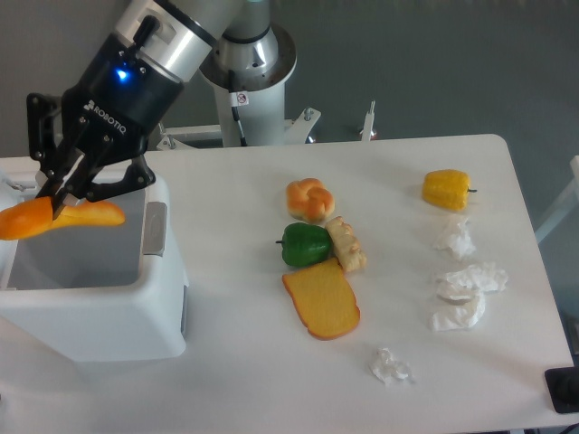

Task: Place the long bread in the trash can
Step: 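Lower the held orange bread slice into the white bin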

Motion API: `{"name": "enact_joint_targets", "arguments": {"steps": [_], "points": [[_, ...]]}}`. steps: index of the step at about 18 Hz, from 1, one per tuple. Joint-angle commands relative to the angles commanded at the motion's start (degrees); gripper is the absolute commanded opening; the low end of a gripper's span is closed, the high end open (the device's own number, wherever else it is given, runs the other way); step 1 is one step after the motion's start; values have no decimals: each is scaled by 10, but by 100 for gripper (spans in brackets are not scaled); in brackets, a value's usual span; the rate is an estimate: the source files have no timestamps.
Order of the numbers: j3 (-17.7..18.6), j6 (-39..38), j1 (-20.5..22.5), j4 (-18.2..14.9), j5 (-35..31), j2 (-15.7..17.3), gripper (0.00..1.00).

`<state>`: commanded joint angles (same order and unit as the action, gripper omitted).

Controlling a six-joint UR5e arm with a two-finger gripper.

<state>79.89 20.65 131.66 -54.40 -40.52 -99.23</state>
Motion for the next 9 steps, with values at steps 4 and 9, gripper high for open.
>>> {"name": "enact_joint_targets", "arguments": {"steps": [4,9], "points": [[1,0,-2,1,0,-4,0],[9,-1,-10,1,0,-9,0]]}}
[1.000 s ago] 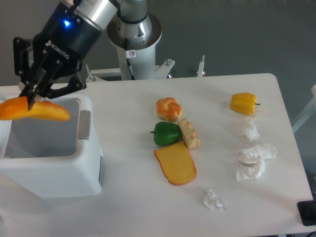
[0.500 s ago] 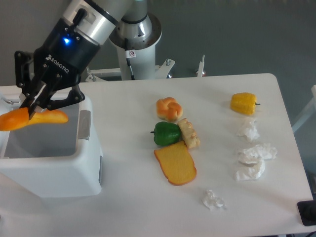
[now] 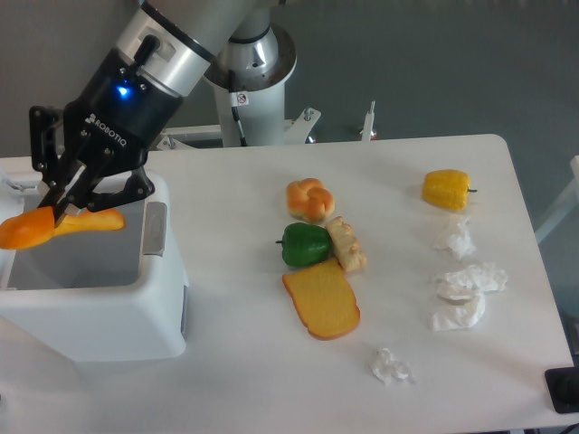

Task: Place the long bread in the trash can
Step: 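Lower the held orange bread slice into the white bin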

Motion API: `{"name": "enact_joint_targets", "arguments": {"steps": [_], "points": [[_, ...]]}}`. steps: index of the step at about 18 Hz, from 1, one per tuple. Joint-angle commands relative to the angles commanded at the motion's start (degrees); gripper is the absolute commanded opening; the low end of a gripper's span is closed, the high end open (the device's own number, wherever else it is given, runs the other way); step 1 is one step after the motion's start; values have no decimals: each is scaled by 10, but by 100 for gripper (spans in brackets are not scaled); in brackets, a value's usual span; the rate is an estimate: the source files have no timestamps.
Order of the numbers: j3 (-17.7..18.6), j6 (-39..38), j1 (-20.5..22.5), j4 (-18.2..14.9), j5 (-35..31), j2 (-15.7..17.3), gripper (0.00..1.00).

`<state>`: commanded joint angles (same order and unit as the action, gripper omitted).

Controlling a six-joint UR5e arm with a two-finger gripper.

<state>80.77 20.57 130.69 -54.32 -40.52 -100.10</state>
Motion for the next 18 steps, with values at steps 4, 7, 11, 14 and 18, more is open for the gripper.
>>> {"name": "enact_joint_targets", "arguments": {"steps": [4,7,11,14,18], "points": [[5,1,-6,0,0,-11,0],[11,1,-9,0,0,-15,0],[18,1,-11,0,0,-15,0],[30,2,-11,0,0,-14,0],[34,2,-11,0,0,-15,0]]}}
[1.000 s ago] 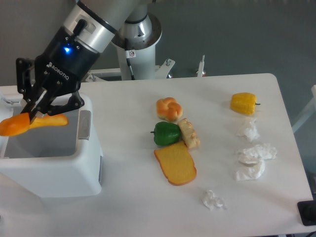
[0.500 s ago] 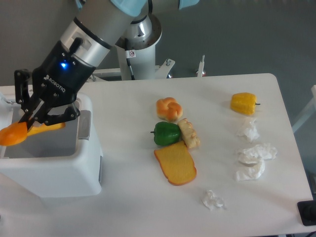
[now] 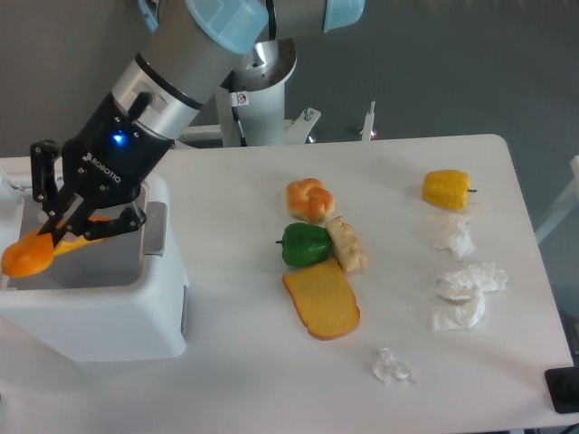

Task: Place the long bread in the trash can
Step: 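Lower the held orange bread slice into the white bin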

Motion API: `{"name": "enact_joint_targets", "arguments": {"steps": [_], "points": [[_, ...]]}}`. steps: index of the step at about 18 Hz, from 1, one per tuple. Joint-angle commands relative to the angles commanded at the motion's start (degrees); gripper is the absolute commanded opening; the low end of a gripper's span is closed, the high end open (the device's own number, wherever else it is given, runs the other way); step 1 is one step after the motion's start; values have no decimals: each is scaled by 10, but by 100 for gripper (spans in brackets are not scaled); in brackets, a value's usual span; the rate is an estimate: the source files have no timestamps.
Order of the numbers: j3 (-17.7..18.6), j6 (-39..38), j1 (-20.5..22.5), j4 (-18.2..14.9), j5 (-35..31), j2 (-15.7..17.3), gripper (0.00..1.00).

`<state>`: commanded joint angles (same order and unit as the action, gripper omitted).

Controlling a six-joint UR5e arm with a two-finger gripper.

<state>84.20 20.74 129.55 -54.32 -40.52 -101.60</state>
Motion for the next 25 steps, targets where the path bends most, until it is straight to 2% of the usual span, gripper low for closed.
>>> {"name": "enact_joint_targets", "arguments": {"steps": [19,25], "points": [[32,0,-3,0,-1,2,1],[32,0,-5,0,-3,-1,3]]}}
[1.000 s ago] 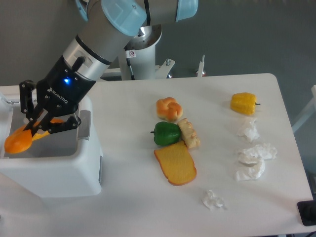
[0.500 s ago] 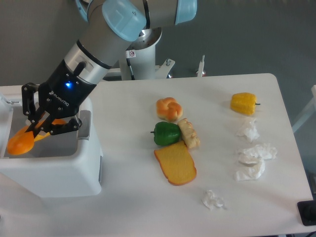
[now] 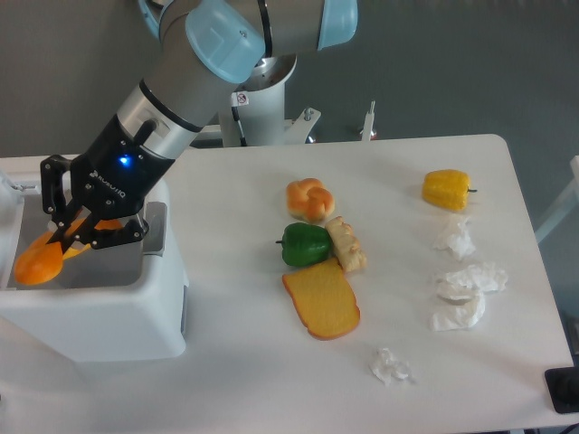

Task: Place the long bread in the trash can
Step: 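Lower the held orange bread slice into the white bin, then open the gripper to release the bread slice inside the bin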

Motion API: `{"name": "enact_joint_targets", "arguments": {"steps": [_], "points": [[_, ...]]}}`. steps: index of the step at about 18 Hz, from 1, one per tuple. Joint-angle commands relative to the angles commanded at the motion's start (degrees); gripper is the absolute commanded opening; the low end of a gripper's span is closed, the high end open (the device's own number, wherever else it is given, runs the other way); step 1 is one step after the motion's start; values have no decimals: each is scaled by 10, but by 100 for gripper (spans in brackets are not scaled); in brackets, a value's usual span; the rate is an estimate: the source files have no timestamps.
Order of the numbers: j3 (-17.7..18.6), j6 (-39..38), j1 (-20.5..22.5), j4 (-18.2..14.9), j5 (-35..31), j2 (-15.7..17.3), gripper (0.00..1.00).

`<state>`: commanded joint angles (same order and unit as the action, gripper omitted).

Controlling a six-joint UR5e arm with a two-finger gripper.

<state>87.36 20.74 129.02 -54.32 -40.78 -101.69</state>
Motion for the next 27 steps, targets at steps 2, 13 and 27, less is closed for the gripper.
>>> {"name": "enact_joint_targets", "arguments": {"steps": [2,13,27], "points": [[0,1,0,0,1,-1,3],[8,13,0,0,0,-6,15],[24,28,0,-1,-2,-7,54]]}}
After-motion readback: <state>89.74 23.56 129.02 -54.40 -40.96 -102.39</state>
